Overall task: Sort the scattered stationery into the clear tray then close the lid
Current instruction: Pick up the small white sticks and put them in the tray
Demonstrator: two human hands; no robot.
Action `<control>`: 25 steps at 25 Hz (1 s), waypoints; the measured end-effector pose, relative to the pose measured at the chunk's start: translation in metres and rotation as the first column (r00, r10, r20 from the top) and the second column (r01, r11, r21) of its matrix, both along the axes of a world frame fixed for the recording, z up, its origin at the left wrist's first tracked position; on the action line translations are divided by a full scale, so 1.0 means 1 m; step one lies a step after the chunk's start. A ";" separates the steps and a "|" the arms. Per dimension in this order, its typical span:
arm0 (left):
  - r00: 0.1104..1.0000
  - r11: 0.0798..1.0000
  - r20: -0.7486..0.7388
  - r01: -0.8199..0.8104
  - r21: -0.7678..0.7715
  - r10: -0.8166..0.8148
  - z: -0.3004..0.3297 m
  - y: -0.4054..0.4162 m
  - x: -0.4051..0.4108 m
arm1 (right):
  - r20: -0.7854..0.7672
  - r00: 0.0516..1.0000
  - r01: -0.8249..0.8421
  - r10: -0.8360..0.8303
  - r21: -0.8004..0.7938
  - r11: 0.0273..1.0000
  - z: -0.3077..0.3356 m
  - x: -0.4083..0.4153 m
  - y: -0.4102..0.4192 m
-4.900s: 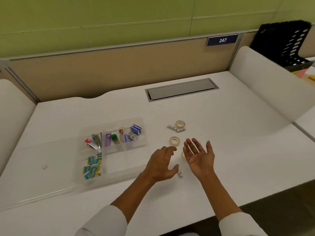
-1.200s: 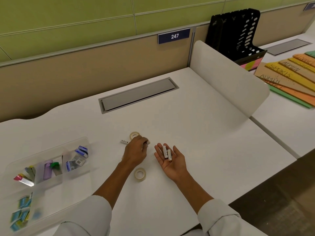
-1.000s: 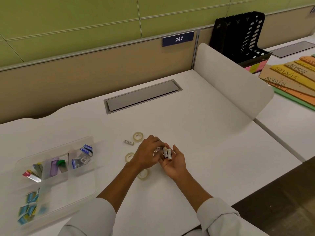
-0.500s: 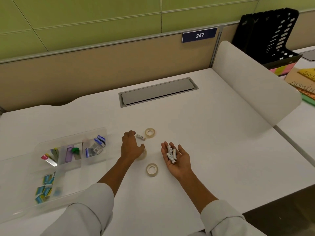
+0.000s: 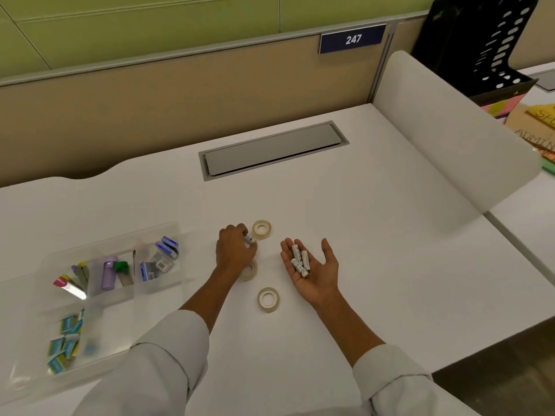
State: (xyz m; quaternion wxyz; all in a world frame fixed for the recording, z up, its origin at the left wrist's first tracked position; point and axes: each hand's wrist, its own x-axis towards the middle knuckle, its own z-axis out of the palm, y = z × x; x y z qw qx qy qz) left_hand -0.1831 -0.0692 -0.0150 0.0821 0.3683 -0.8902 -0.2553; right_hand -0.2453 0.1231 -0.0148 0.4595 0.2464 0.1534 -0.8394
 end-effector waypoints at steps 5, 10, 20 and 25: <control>0.980 0.995 -0.179 0.071 -0.065 -0.082 0.022 0.007 0.006 | -0.026 1.000 -0.012 0.012 0.008 1.000 -0.002 0.003 -0.001; 0.863 0.912 -0.295 0.393 -0.122 -0.411 0.053 0.050 0.013 | -0.085 0.992 -0.087 0.090 0.036 0.996 0.011 0.011 -0.008; 0.892 0.945 -0.327 0.255 -0.204 -0.311 0.071 0.054 0.065 | -0.073 0.964 -0.256 0.255 -0.003 0.967 0.022 0.025 -0.004; 0.980 0.977 -0.126 0.135 -0.165 -0.157 0.075 0.028 0.137 | -0.062 0.938 -0.345 0.342 -0.056 0.937 0.033 0.042 -0.012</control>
